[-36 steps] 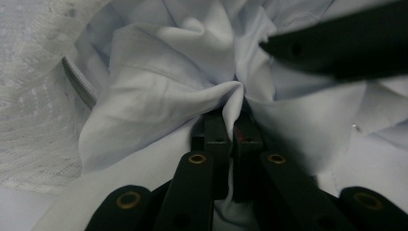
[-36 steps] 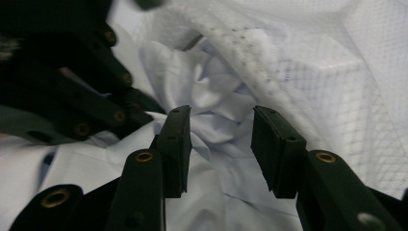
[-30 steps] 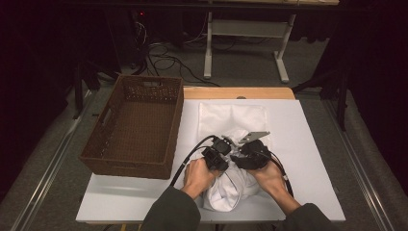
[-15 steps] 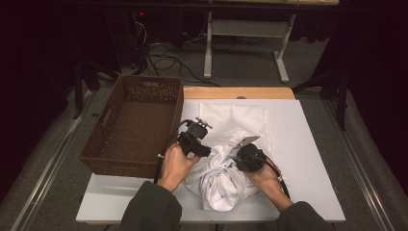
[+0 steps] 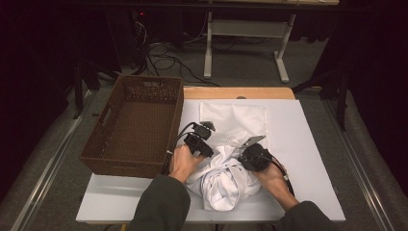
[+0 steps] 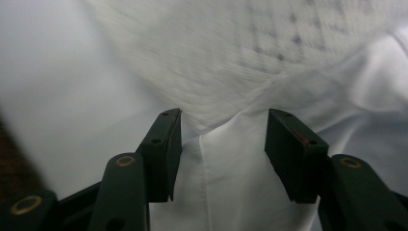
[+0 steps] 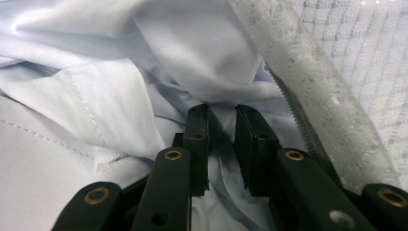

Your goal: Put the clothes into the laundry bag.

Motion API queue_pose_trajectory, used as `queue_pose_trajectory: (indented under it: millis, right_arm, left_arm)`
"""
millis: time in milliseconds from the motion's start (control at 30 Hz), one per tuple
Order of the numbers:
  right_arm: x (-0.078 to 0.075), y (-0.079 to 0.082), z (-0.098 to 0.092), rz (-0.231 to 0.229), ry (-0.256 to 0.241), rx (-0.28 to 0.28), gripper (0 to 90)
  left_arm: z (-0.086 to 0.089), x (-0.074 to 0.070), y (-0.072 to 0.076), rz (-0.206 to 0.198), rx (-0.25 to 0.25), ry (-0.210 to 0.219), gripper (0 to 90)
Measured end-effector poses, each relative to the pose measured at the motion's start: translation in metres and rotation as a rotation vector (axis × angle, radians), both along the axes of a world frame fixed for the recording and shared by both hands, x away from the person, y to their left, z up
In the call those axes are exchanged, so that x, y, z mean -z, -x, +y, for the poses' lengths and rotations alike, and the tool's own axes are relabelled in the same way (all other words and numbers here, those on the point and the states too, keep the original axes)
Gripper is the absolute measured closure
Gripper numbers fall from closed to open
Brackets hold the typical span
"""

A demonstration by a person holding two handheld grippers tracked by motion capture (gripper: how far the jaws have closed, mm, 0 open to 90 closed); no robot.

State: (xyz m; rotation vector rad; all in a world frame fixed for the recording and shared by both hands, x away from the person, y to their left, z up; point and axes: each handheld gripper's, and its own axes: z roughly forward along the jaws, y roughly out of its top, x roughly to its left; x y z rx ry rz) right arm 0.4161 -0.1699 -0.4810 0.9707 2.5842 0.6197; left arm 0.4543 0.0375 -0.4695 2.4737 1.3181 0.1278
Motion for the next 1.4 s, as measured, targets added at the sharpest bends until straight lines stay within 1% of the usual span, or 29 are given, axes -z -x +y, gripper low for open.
queue_pose_trajectory:
  millis: [33, 100, 133, 167, 200, 233, 267, 300, 367, 433, 533, 633, 667, 700, 767, 800, 867, 900, 1000, 1033, 1067, 1100, 1133, 1167, 1233, 1267, 1300, 1400]
  right_arm:
    - [0.000, -0.001, -0.001, 0.000, -0.003, -0.002, 75.7]
    - [0.000, -0.001, -0.001, 0.003, -0.009, 0.008, 74.8]
    - [-0.001, -0.001, -0.001, 0.000, -0.011, 0.009, 73.6]
    - [-0.002, 0.000, -0.001, 0.001, -0.012, 0.016, 71.7]
    - [-0.004, 0.001, -0.001, -0.005, -0.022, 0.023, 69.5]
    - [-0.007, 0.003, -0.002, -0.010, -0.038, 0.025, 66.9]
    - [-0.009, 0.004, -0.002, -0.010, -0.047, 0.028, 65.7]
    - [-0.013, 0.006, -0.003, -0.013, -0.062, 0.029, 63.8]
    - [-0.019, 0.009, -0.004, -0.021, -0.076, 0.027, 61.5]
    - [-0.026, 0.012, -0.006, -0.031, -0.103, 0.019, 59.9]
    - [-0.037, 0.017, -0.007, -0.028, -0.163, 0.027, 58.0]
    - [-0.045, 0.018, -0.004, -0.023, -0.194, 0.025, 56.9]
    - [-0.046, 0.018, -0.002, -0.022, -0.204, 0.025, 56.8]
    - [-0.047, 0.018, 0.001, -0.024, -0.203, 0.020, 56.6]
    - [-0.047, 0.015, 0.007, -0.022, -0.200, 0.031, 56.0]
    - [-0.046, 0.013, 0.010, -0.011, -0.212, 0.046, 55.3]
    - [-0.042, 0.009, 0.014, 0.011, -0.230, 0.070, 54.3]
    - [-0.040, 0.007, 0.017, 0.022, -0.228, 0.076, 54.2]
    - [-0.030, 0.004, 0.026, 0.050, -0.172, 0.091, 54.7]
    - [-0.026, 0.003, 0.028, 0.064, -0.165, 0.097, 56.9]
    - [-0.022, 0.002, 0.030, 0.069, -0.151, 0.094, 61.6]
    - [-0.019, 0.002, 0.030, 0.077, -0.124, 0.081, 67.3]
    - [-0.016, 0.003, 0.032, 0.077, -0.113, 0.079, 72.7]
    - [-0.013, 0.003, 0.032, 0.076, -0.082, 0.060, 77.9]
    - [-0.006, 0.002, 0.031, 0.091, -0.068, 0.049, 85.4]
    - [-0.004, 0.002, 0.030, 0.091, -0.060, 0.042, 87.3]
    - [-0.003, 0.002, 0.030, 0.087, -0.047, 0.036, 88.2]
    - [-0.004, 0.002, 0.031, 0.076, -0.033, 0.020, 88.8]
  left_arm:
    - [-0.002, 0.003, 0.003, 0.009, 0.013, 0.011, 47.9]
    - [-0.005, 0.007, 0.009, 0.029, 0.033, 0.048, 53.8]
    - [-0.004, 0.007, 0.012, 0.029, 0.041, 0.057, 57.2]
    - [-0.003, 0.007, 0.015, 0.028, 0.046, 0.077, 60.2]
    - [-0.001, 0.005, 0.018, 0.031, 0.048, 0.108, 62.8]
    - [0.000, 0.004, 0.019, 0.030, 0.048, 0.121, 65.2]
    - [0.001, 0.002, 0.021, 0.026, 0.047, 0.148, 66.1]
    - [0.001, 0.000, 0.024, 0.023, 0.047, 0.165, 67.2]
    - [-0.002, -0.003, 0.027, 0.008, 0.055, 0.177, 68.8]
    - [-0.007, -0.006, 0.032, -0.010, 0.054, 0.201, 70.2]
    - [-0.016, -0.007, 0.036, -0.019, 0.076, 0.170, 71.8]
    - [-0.026, -0.008, 0.039, -0.037, 0.086, 0.139, 72.9]
    - [-0.029, -0.008, 0.040, -0.043, 0.082, 0.137, 73.2]
    - [-0.033, -0.007, 0.041, -0.052, 0.080, 0.133, 73.3]
    - [-0.037, -0.007, 0.043, -0.059, 0.100, 0.102, 73.6]
    - [-0.039, -0.006, 0.044, -0.063, 0.105, 0.094, 73.6]
    - [-0.038, -0.006, 0.045, -0.065, 0.103, 0.098, 73.3]
    - [-0.037, -0.006, 0.045, -0.064, 0.103, 0.103, 72.7]
    - [-0.031, -0.007, 0.044, -0.052, 0.103, 0.106, 67.7]
    - [-0.029, -0.009, 0.045, -0.054, 0.105, 0.098, 65.3]
    - [-0.026, -0.011, 0.045, -0.055, 0.104, 0.096, 61.7]
    - [-0.023, -0.014, 0.045, -0.060, 0.100, 0.097, 57.5]
    - [-0.019, -0.017, 0.044, -0.065, 0.084, 0.104, 54.2]
    - [-0.014, -0.020, 0.043, -0.071, 0.077, 0.103, 51.6]
    - [-0.006, -0.027, 0.039, -0.092, 0.040, 0.110, 48.9]
    - [-0.002, -0.031, 0.036, -0.108, 0.019, 0.105, 47.7]
    - [0.000, -0.032, 0.034, -0.112, 0.012, 0.099, 47.2]
    - [-0.002, -0.031, 0.024, -0.110, 0.004, 0.067, 46.4]
